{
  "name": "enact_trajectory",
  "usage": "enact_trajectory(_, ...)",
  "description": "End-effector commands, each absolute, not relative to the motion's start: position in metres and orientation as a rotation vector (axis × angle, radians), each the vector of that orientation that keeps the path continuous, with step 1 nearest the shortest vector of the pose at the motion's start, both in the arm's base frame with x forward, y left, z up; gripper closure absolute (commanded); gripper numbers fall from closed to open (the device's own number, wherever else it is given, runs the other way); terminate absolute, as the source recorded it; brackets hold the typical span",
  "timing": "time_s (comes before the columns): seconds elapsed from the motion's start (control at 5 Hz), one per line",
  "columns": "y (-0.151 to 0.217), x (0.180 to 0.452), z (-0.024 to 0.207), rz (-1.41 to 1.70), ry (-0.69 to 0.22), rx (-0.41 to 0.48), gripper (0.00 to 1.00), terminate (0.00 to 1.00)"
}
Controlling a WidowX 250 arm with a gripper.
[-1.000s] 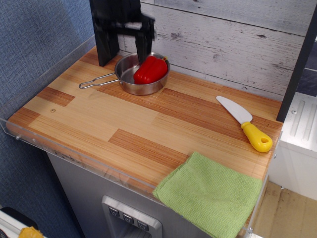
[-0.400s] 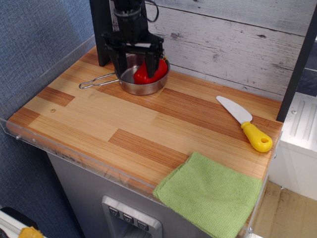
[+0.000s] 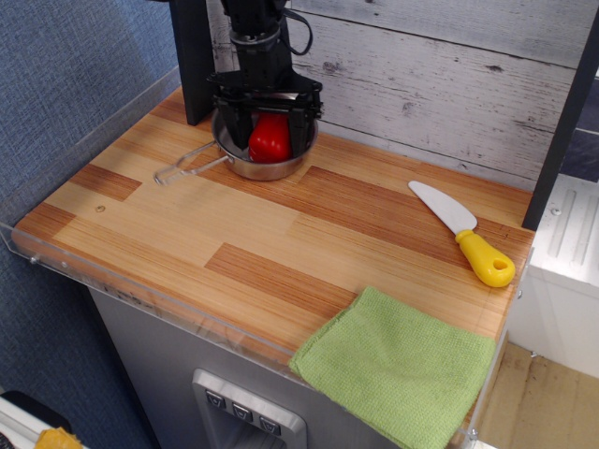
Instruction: Hold the red capcicum from inside the steel pan which is top right side of the table and place it on center of the table.
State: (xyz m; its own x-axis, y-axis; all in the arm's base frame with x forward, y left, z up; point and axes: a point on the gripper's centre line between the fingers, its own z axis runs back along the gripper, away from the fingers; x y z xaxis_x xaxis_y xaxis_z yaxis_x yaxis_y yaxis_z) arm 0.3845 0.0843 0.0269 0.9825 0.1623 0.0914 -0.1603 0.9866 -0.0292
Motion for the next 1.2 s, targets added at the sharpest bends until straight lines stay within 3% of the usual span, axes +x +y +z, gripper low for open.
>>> enact_trajectory(0.0,0.085,0.386,0.035,0.175,-0.128,-0.006,1.00,0.00)
enact_trajectory(0.4,0.084,0.377,0.069,0.188,-0.186,-0.030,1.00,0.00)
enact_trajectory(0.8,0.095,0.348,0.131,0.218,-0.282,-0.002,1.00,0.00)
enact_trajectory(1.0,0.076,0.336,0.144,0.195,-0.301,-0.025,1.00,0.00)
